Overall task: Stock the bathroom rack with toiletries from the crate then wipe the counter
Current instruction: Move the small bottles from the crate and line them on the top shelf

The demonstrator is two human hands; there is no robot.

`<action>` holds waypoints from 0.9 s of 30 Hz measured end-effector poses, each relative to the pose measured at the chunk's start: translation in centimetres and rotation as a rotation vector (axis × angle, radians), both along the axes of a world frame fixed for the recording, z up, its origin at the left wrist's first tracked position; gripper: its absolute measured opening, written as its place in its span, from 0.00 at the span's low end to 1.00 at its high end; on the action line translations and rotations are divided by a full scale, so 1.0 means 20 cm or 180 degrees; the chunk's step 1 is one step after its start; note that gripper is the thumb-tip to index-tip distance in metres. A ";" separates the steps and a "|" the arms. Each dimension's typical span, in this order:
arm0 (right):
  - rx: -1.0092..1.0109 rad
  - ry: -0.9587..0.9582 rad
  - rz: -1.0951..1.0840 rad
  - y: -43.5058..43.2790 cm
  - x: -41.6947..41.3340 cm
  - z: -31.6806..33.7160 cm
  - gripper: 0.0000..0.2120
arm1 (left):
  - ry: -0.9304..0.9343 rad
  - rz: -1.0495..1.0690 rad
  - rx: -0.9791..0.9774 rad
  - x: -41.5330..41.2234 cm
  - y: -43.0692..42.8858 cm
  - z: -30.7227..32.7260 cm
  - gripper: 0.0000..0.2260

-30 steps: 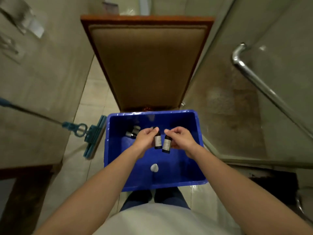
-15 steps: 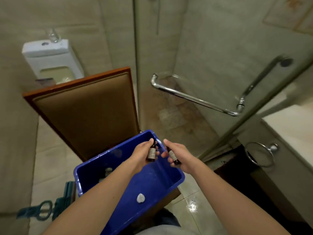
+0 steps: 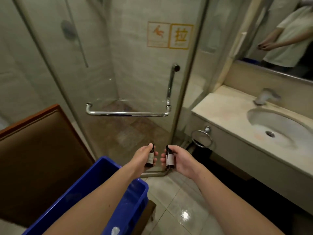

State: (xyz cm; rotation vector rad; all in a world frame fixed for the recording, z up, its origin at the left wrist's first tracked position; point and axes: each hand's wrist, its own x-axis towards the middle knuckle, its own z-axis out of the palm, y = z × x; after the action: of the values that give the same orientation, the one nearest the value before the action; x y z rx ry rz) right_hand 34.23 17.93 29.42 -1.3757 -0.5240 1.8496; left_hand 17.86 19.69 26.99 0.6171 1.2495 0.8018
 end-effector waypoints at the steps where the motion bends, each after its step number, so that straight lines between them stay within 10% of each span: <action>1: 0.0067 -0.0068 -0.0054 -0.01 0.07 0.02 0.10 | 0.0028 -0.0058 0.0050 0.06 0.01 0.01 0.11; 27: 0.0902 -0.1079 -0.1399 -0.60 2.14 0.46 0.13 | 0.0003 -0.2031 0.1332 2.23 -0.17 0.45 0.09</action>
State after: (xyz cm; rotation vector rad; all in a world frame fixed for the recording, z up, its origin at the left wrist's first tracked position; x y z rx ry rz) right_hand 77.09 5.89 38.69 -1.4740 -0.5732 1.1529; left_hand 62.38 16.25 36.01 1.2758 0.8030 0.5155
